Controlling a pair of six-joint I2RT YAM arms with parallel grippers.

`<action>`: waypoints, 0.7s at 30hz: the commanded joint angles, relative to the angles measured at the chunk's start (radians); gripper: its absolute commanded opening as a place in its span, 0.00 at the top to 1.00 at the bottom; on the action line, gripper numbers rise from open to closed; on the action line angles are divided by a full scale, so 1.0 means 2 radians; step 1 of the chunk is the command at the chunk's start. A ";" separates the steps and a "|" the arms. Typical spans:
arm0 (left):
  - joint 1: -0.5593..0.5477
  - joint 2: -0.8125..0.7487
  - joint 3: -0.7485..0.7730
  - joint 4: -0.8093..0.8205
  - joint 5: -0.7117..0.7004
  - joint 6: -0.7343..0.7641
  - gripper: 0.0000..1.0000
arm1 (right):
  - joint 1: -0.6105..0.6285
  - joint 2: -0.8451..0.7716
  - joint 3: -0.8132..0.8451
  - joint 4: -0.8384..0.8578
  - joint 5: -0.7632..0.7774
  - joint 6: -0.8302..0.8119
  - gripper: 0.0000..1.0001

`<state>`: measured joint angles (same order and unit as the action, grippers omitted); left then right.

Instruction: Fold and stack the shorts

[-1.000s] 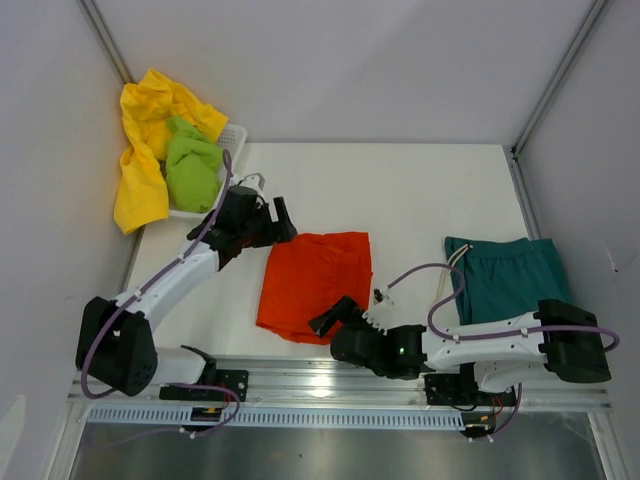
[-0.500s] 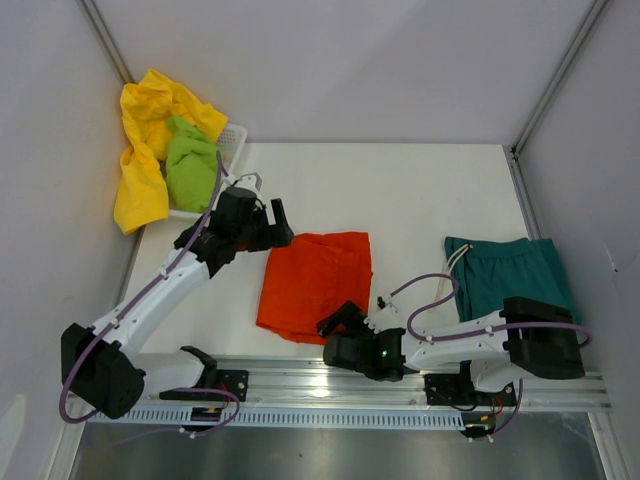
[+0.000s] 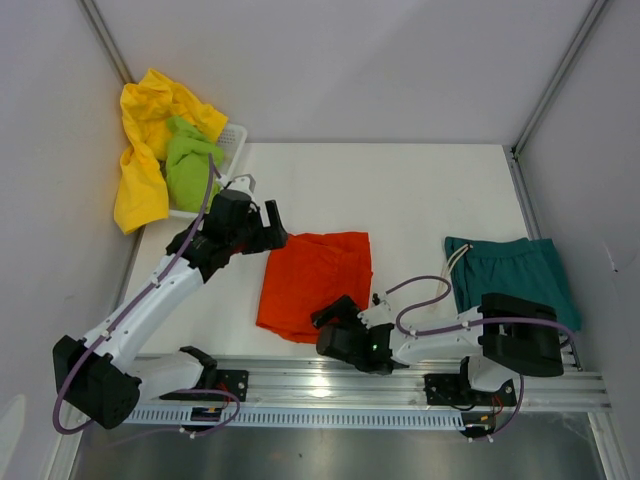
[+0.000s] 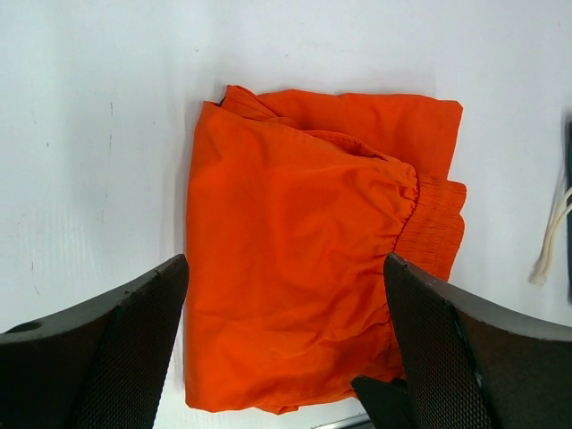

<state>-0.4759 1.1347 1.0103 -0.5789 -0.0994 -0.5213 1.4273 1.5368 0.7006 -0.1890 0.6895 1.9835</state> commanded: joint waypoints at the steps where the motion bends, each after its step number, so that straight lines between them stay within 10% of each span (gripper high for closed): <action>1: -0.002 -0.006 0.008 -0.001 -0.007 0.010 0.09 | -0.005 0.034 0.006 0.022 -0.003 0.115 0.12; 4: -0.003 -0.007 0.007 -0.003 -0.009 0.011 0.09 | -0.014 0.048 0.003 0.030 -0.011 0.117 0.20; 7: -0.003 -0.009 0.006 -0.004 -0.012 0.012 0.09 | -0.030 0.044 -0.011 0.042 -0.013 0.112 0.54; 11: -0.003 -0.011 0.004 -0.004 -0.015 0.012 0.09 | -0.042 0.000 -0.036 -0.008 0.003 0.097 0.74; 16: -0.003 -0.004 0.003 -0.003 -0.016 0.011 0.09 | -0.111 -0.092 -0.038 -0.070 -0.027 -0.122 0.95; 21: -0.013 0.000 0.000 -0.003 -0.041 0.007 0.09 | -0.239 -0.148 -0.057 0.012 -0.217 -0.446 1.00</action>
<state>-0.4850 1.1355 1.0100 -0.5892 -0.1352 -0.5148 1.0641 1.2873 0.5964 -0.2150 0.4793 1.5463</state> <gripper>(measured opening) 0.908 0.009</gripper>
